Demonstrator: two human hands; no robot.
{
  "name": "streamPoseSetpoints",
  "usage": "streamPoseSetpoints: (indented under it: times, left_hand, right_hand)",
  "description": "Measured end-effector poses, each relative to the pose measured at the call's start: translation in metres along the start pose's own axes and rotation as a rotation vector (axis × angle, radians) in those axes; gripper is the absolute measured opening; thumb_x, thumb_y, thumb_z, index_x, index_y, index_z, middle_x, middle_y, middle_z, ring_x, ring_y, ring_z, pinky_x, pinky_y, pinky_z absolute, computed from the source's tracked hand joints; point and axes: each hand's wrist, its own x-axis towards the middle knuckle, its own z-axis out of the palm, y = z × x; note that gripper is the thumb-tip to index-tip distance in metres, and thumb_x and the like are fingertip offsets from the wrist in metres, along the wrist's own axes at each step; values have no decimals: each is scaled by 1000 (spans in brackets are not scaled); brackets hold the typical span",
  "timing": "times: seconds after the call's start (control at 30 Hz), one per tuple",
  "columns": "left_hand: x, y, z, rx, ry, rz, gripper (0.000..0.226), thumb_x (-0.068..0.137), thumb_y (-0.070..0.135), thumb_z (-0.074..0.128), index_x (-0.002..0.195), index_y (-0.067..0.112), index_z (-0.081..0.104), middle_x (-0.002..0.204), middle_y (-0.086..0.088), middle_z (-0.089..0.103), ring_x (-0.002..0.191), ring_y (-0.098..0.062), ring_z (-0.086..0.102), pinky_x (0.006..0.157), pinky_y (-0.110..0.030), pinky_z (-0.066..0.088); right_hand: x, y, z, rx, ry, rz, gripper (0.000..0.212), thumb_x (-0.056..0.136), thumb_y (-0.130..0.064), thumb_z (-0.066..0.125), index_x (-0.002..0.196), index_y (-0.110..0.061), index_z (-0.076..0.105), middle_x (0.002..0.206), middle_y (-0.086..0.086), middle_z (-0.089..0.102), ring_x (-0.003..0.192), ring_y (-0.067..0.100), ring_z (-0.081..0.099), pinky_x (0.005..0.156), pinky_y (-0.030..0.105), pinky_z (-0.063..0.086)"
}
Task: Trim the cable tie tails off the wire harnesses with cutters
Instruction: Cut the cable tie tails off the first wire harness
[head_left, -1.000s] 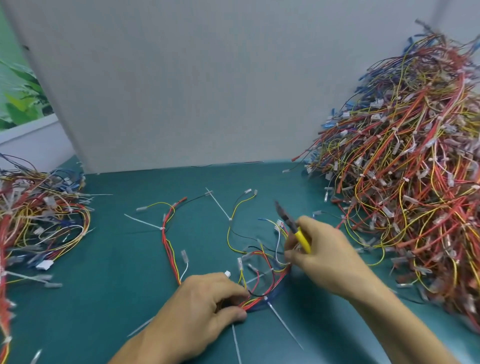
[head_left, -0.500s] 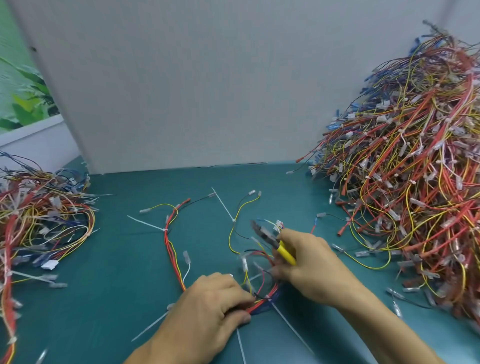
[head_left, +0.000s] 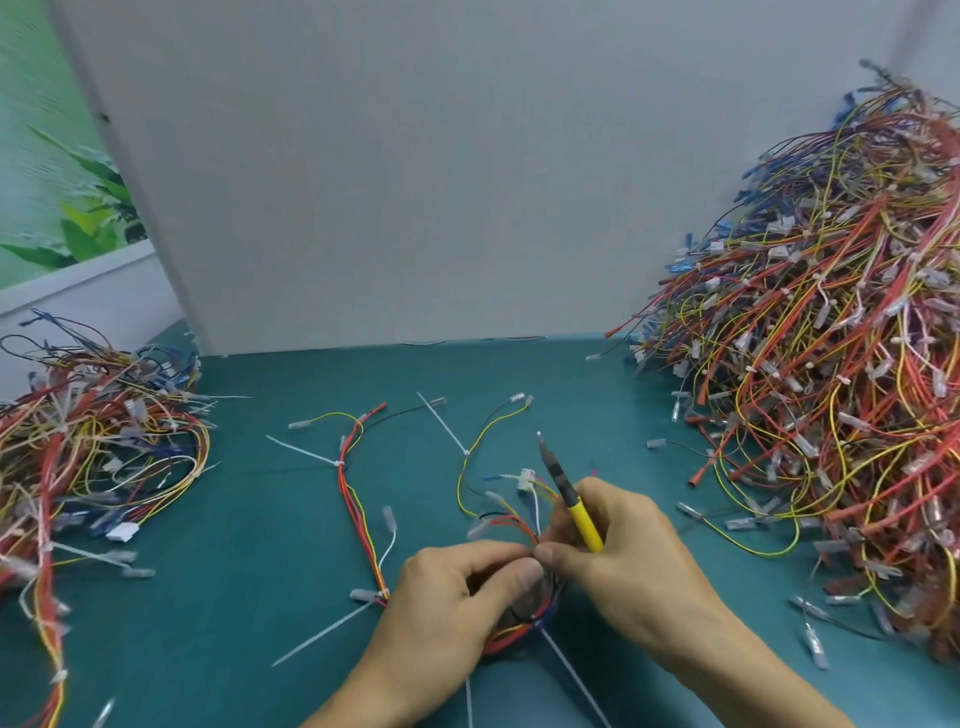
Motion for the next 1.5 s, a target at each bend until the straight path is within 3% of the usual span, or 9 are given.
streamPoseSetpoints:
  times: [0.13, 0.23, 0.3, 0.4, 0.57, 0.7, 0.9, 1.2, 1.5]
  left_hand:
    - [1, -1, 3, -127, 111, -111, 25, 64, 49, 76, 79, 29, 75, 78, -10, 71, 68, -12, 58, 74, -42, 51]
    - [0, -1, 6, -159, 189, -164, 14, 73, 26, 82, 75, 16, 74, 72, -10, 71, 62, -22, 59, 69, -42, 52]
    - [0, -2, 7, -162, 228, -197, 6, 74, 16, 80, 75, 17, 75, 71, -3, 73, 67, -26, 66, 70, -37, 55]
    - [-2, -2, 8, -153, 223, -210, 12, 78, 12, 77, 79, 21, 69, 68, 3, 73, 61, -10, 62, 67, -27, 52]
    - [-2, -3, 5, -218, 194, -213, 16, 83, 8, 70, 90, 20, 62, 75, 6, 75, 74, -11, 69, 70, -18, 51]
    - [-1, -7, 3, -291, 183, -226, 17, 83, 2, 70, 88, 18, 67, 80, -2, 75, 85, -26, 71, 82, -36, 54]
    - [-1, -5, 4, -320, 137, -209, 21, 78, 8, 75, 84, 28, 70, 80, -3, 75, 77, -14, 69, 76, -28, 53]
    - [-2, 2, 6, -68, 60, -112, 23, 64, 31, 72, 87, 34, 74, 84, 3, 72, 76, -8, 65, 78, -27, 53]
    - [10, -6, -53, 269, 270, 22, 11, 75, 18, 78, 82, 26, 74, 75, 17, 68, 71, 0, 60, 67, -7, 41]
  right_hand:
    - [-2, -2, 3, 88, -68, -2, 16, 78, -16, 70, 76, -24, 57, 69, -3, 66, 66, 18, 58, 68, 40, 51]
    - [-3, -5, 5, 94, -111, -3, 11, 79, -10, 64, 75, -18, 58, 75, 5, 68, 73, 27, 61, 74, 49, 52]
    - [-3, -5, 7, 56, -92, 0, 13, 80, -15, 67, 73, -19, 57, 72, 2, 67, 70, 21, 60, 71, 42, 52]
    - [-4, -5, 7, -69, -39, 4, 20, 79, -27, 70, 70, -21, 53, 65, -5, 61, 63, 10, 53, 58, 24, 43]
    - [-1, -1, 0, -183, -73, 54, 33, 77, -39, 73, 71, -18, 49, 62, -5, 56, 61, 12, 47, 55, 23, 37]
    - [1, 1, 0, -78, 33, 76, 41, 71, -44, 79, 68, -17, 49, 53, -12, 54, 50, 5, 43, 46, 19, 30]
    - [2, -1, 2, -97, 42, 136, 42, 69, -47, 80, 73, -17, 51, 64, -7, 58, 63, 9, 52, 56, 24, 40]
    - [-3, 2, 7, -215, 102, -166, 33, 73, -35, 74, 78, -25, 43, 72, -11, 61, 72, 19, 55, 64, 38, 47]
    - [5, 15, 7, -532, 86, -49, 39, 77, -53, 64, 81, -25, 37, 68, -12, 42, 88, 24, 57, 56, 33, 29]
